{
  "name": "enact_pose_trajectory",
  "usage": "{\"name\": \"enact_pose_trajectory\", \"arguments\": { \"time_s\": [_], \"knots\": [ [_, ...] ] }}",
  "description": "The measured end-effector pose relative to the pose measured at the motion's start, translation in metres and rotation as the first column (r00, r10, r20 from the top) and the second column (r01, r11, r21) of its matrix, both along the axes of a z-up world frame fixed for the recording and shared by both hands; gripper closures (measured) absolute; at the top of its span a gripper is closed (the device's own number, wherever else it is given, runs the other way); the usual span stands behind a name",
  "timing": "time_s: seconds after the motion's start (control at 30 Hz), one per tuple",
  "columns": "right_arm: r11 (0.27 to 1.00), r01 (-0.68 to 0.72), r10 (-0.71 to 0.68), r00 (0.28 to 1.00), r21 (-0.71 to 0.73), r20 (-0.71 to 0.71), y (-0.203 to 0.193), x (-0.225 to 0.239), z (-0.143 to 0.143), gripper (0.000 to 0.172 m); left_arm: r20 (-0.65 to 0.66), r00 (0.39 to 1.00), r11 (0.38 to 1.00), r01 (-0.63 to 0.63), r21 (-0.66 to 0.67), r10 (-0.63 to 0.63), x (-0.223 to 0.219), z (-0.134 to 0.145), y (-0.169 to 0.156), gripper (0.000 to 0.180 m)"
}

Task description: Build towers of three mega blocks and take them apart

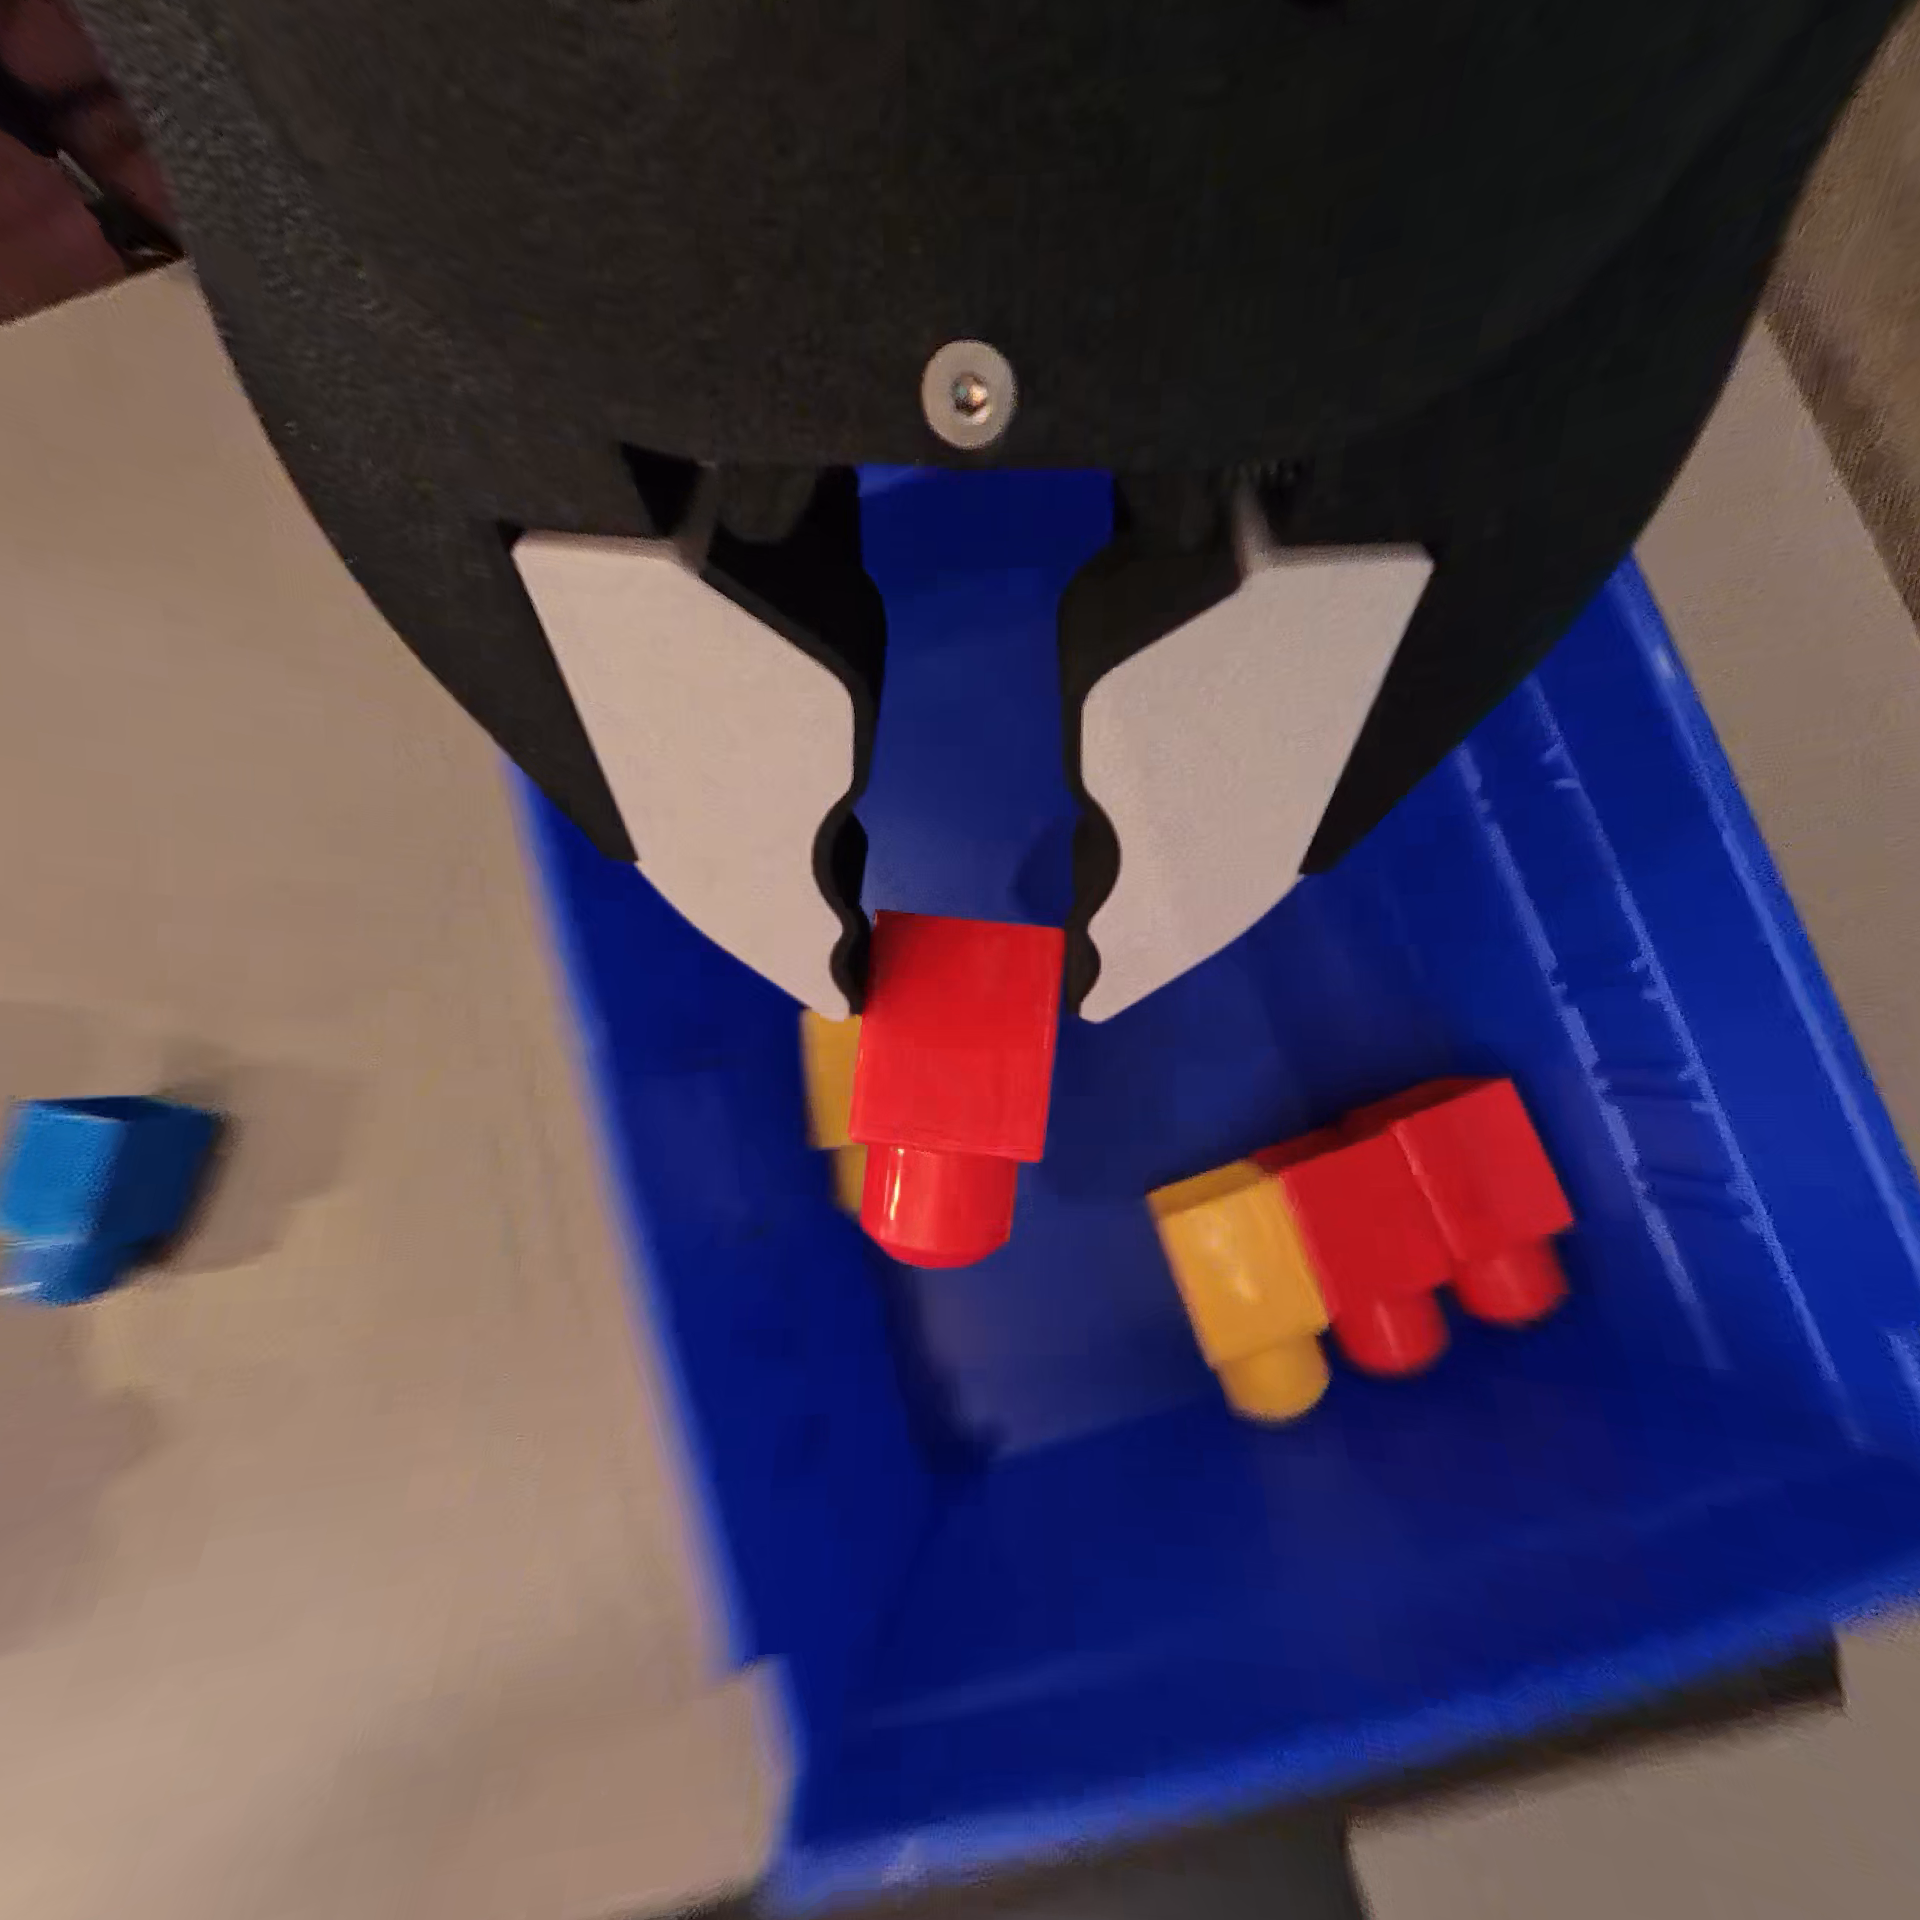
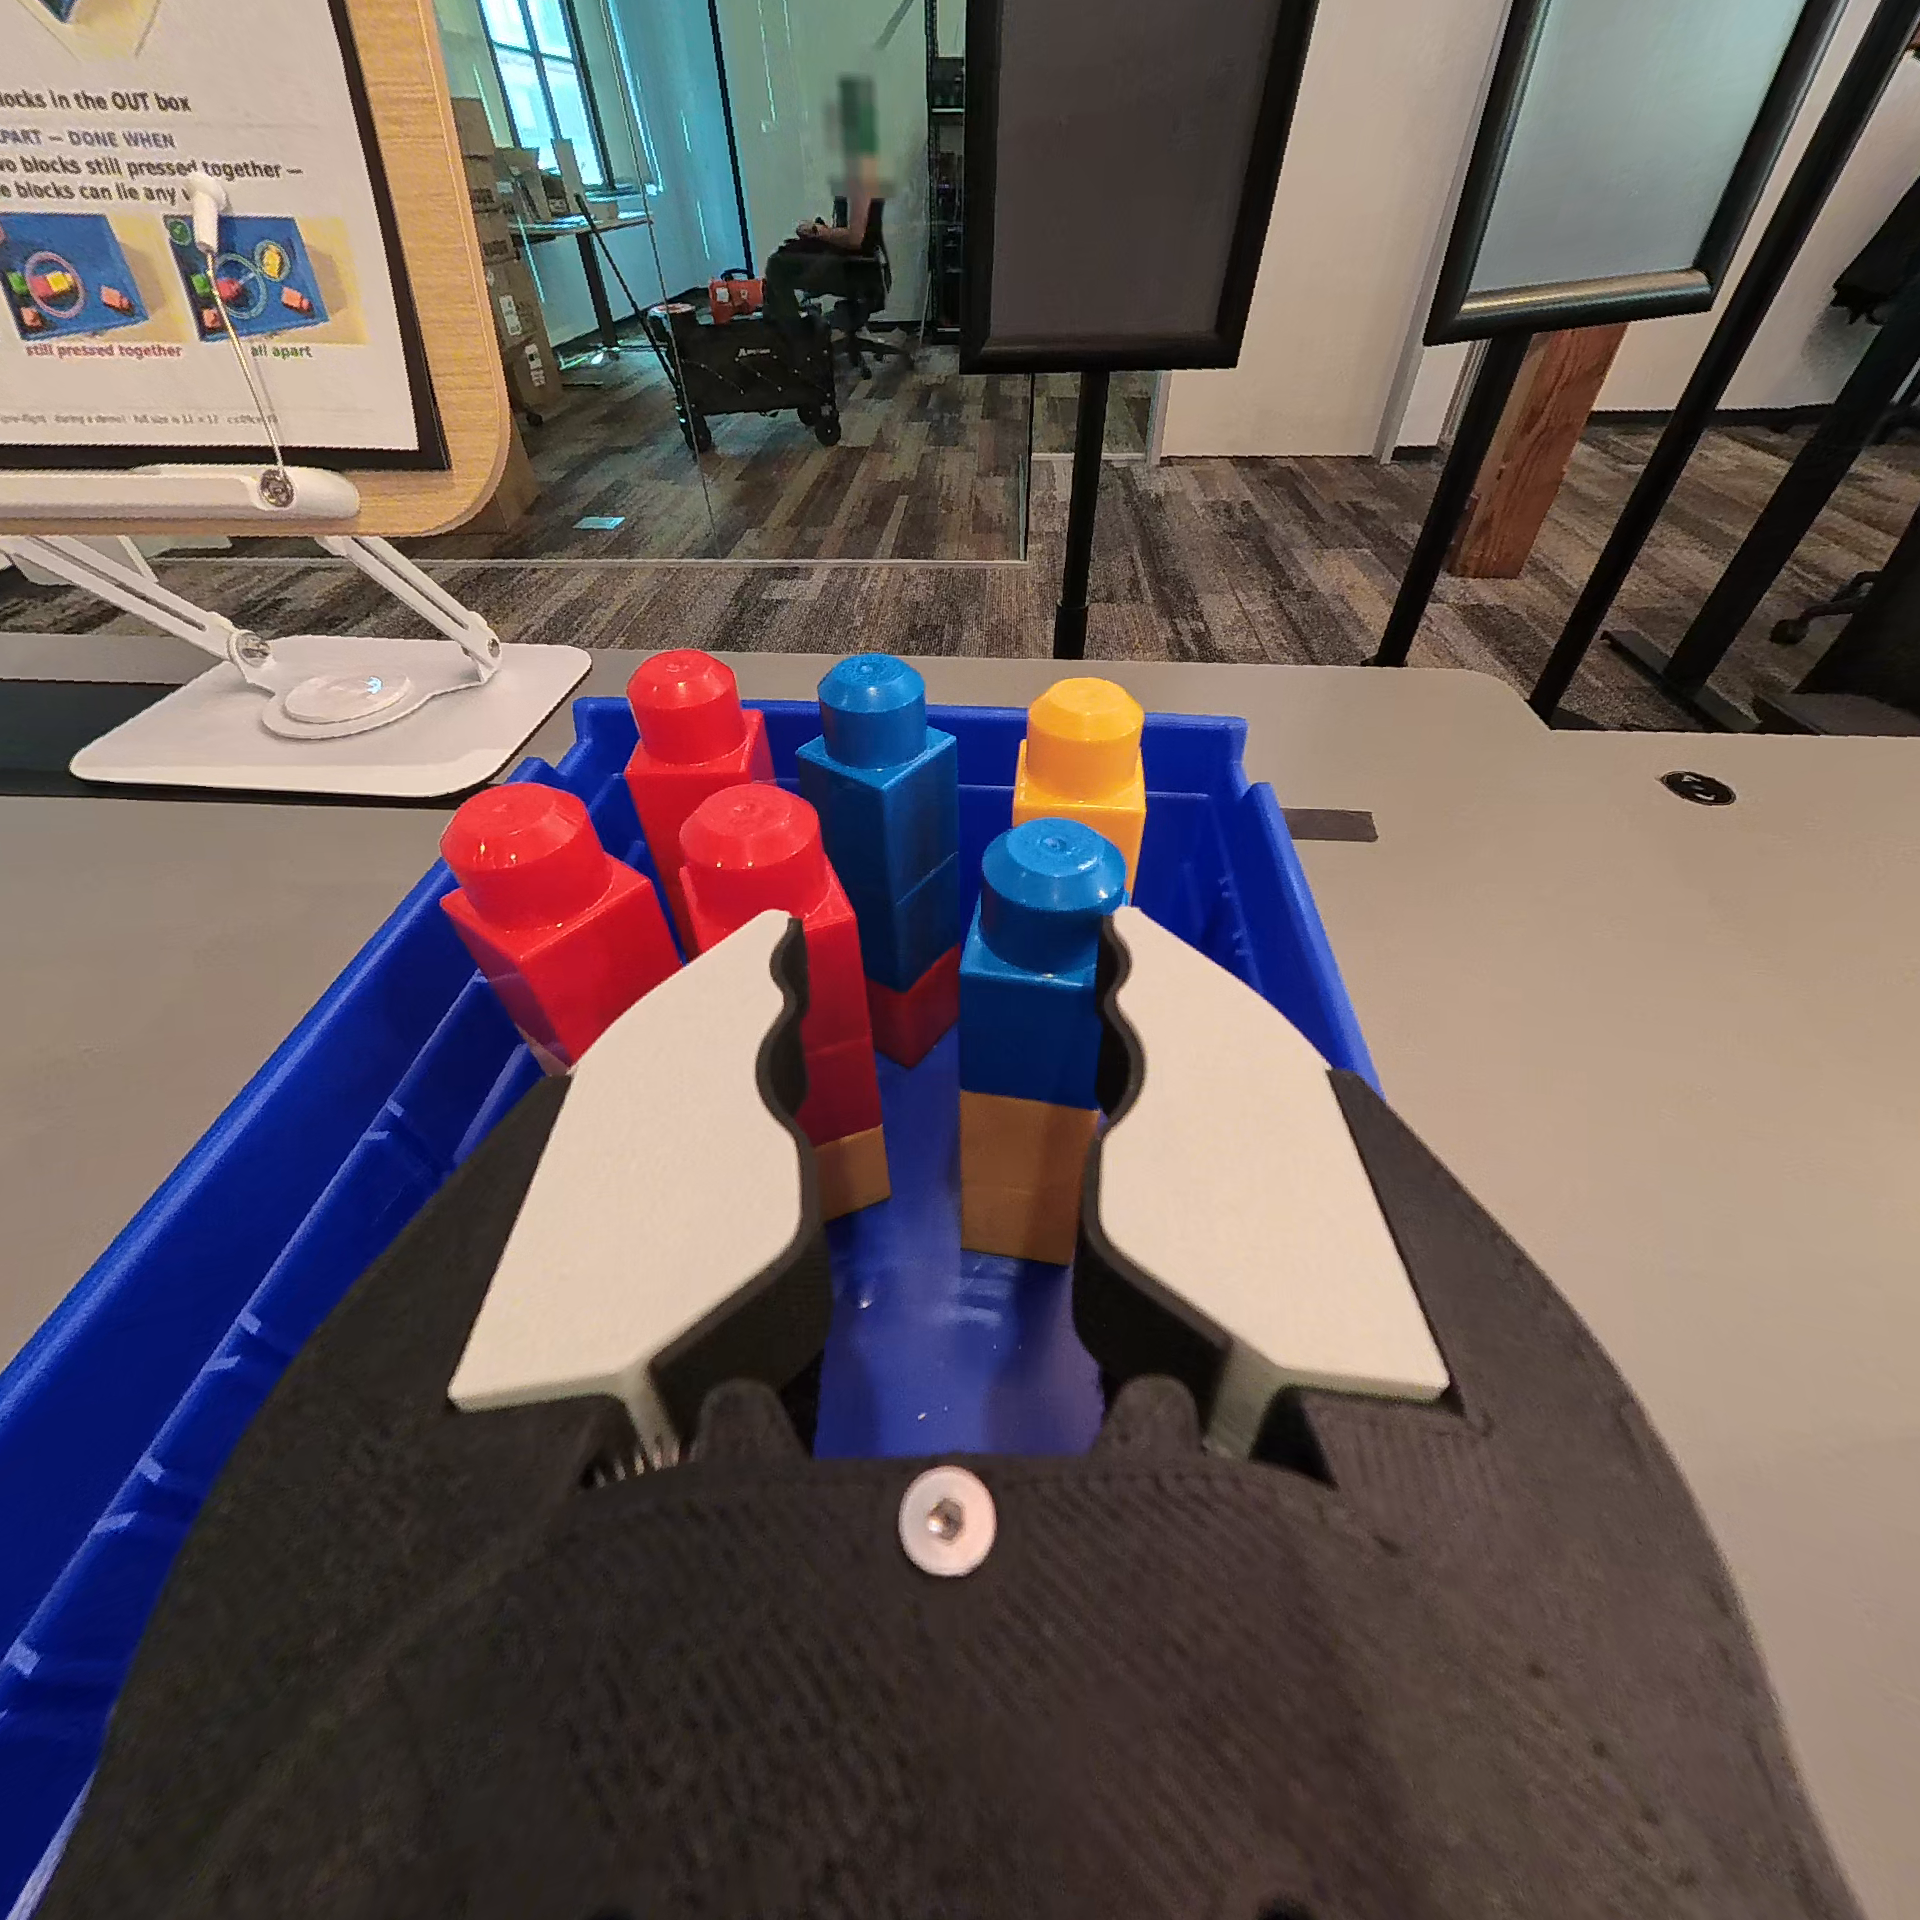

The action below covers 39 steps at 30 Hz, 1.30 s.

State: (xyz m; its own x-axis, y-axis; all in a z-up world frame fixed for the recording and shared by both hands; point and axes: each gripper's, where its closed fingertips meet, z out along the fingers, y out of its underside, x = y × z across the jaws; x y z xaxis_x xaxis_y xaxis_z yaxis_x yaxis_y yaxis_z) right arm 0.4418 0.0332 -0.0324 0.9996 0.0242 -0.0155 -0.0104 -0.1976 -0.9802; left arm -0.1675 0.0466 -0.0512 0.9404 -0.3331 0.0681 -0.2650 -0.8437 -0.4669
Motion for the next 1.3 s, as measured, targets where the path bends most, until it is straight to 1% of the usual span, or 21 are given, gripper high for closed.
{"name": "enact_pose_trajectory", "arguments": {
  "time_s": [0.03, 0.1, 0.17, 0.2, 0.27, 0.3, 0.33, 0.43, 0.53, 0.6, 0.77, 0.9, 1.0, 1.03, 1.07, 1.13, 1.17, 1.23, 1.3],
  "knots": [
    [1.000, 0.001, -0.001, 1.000, -0.001, 0.002, 0.000, 0.000, 0.000, 0.117, 0.024, 0.999, 0.998, 0.033, 0.061, -0.035, 0.015, 0.020, -0.005, 0.144],
    [1.000, 0.000, 0.000, 1.000, -0.002, 0.005, 0.000, 0.000, 0.000, 0.117, 0.018, 0.991, 0.976, 0.125, 0.178, -0.130, 0.050, 0.055, -0.020, 0.144],
    [1.000, -0.002, 0.002, 1.000, 0.000, 0.004, 0.000, -0.001, 0.001, 0.117, 0.024, 0.961, 0.931, 0.260, 0.254, -0.275, 0.098, 0.075, -0.039, 0.144],
    [1.000, -0.003, 0.003, 1.000, 0.000, 0.004, 0.000, -0.001, 0.001, 0.117, 0.042, 0.933, 0.905, 0.333, 0.265, -0.356, 0.125, 0.077, -0.049, 0.144],
    [1.000, -0.005, 0.005, 1.000, 0.001, 0.004, 0.000, -0.001, 0.001, 0.117, 0.064, 0.877, 0.859, 0.447, 0.250, -0.476, 0.174, 0.064, -0.060, 0.144],
    [1.000, -0.006, 0.006, 1.000, 0.001, 0.003, 0.000, -0.002, 0.001, 0.117, 0.067, 0.859, 0.844, 0.481, 0.237, -0.508, 0.195, 0.050, -0.059, 0.144],
    [1.000, -0.007, 0.007, 1.000, 0.002, 0.003, 0.000, -0.002, 0.001, 0.117, 0.062, 0.857, 0.847, 0.490, 0.207, -0.511, 0.210, 0.032, -0.055, 0.144],
    [1.000, -0.013, 0.013, 1.000, -0.001, 0.012, 0.000, -0.004, 0.002, 0.117, -0.020, 0.882, 0.875, 0.469, 0.116, -0.471, 0.229, -0.024, -0.038, 0.144],
    [1.000, -0.018, 0.018, 1.000, 0.004, 0.024, -0.001, -0.006, 0.004, 0.117, -0.139, 0.884, 0.888, 0.457, 0.057, -0.446, 0.226, -0.059, -0.029, 0.144],
    [1.000, -0.019, 0.019, 0.999, 0.005, 0.030, -0.001, -0.007, 0.005, 0.117, -0.156, 0.886, 0.893, 0.447, 0.046, -0.436, 0.226, -0.070, -0.025, 0.144],
    [1.000, -0.027, 0.027, 0.999, -0.009, 0.027, 0.001, -0.008, 0.000, 0.117, -0.202, 0.888, 0.906, 0.424, 0.008, -0.414, 0.217, -0.086, -0.020, 0.144],
    [1.000, -0.028, 0.028, 0.999, -0.011, 0.026, 0.001, -0.008, 0.000, 0.117, -0.100, 0.897, 0.903, 0.427, -0.048, -0.430, 0.225, -0.096, -0.028, 0.144],
    [0.999, -0.029, 0.029, 0.999, -0.014, 0.025, 0.002, -0.007, -0.001, 0.117, -0.109, 0.898, 0.904, 0.423, -0.053, -0.427, 0.222, -0.096, -0.028, 0.141],
    [0.999, -0.029, 0.029, 0.999, -0.017, 0.025, 0.002, -0.007, -0.002, 0.117, -0.126, 0.896, 0.905, 0.424, -0.040, -0.425, 0.221, -0.093, -0.026, 0.133],
    [0.999, -0.028, 0.029, 0.999, -0.020, 0.026, 0.002, -0.007, -0.002, 0.117, -0.145, 0.894, 0.904, 0.426, -0.019, -0.424, 0.219, -0.087, -0.024, 0.130],
    [0.999, -0.028, 0.029, 0.999, -0.020, 0.025, 0.002, -0.007, -0.003, 0.117, -0.164, 0.889, 0.898, 0.439, 0.044, -0.427, 0.217, -0.065, -0.021, 0.130],
    [0.999, -0.028, 0.029, 0.999, -0.019, 0.024, 0.002, -0.007, -0.002, 0.117, -0.149, 0.890, 0.891, 0.446, 0.086, -0.431, 0.217, -0.048, -0.022, 0.130],
    [0.999, -0.028, 0.028, 0.999, -0.019, 0.023, 0.002, -0.006, -0.002, 0.117, -0.099, 0.900, 0.875, 0.437, 0.210, -0.425, 0.211, 0.000, -0.024, 0.130],
    [0.999, -0.027, 0.028, 0.999, -0.016, 0.019, 0.002, -0.007, -0.003, 0.117, -0.058, 0.926, 0.860, 0.370, 0.351, -0.374, 0.186, 0.049, -0.022, 0.130]
  ]
}}
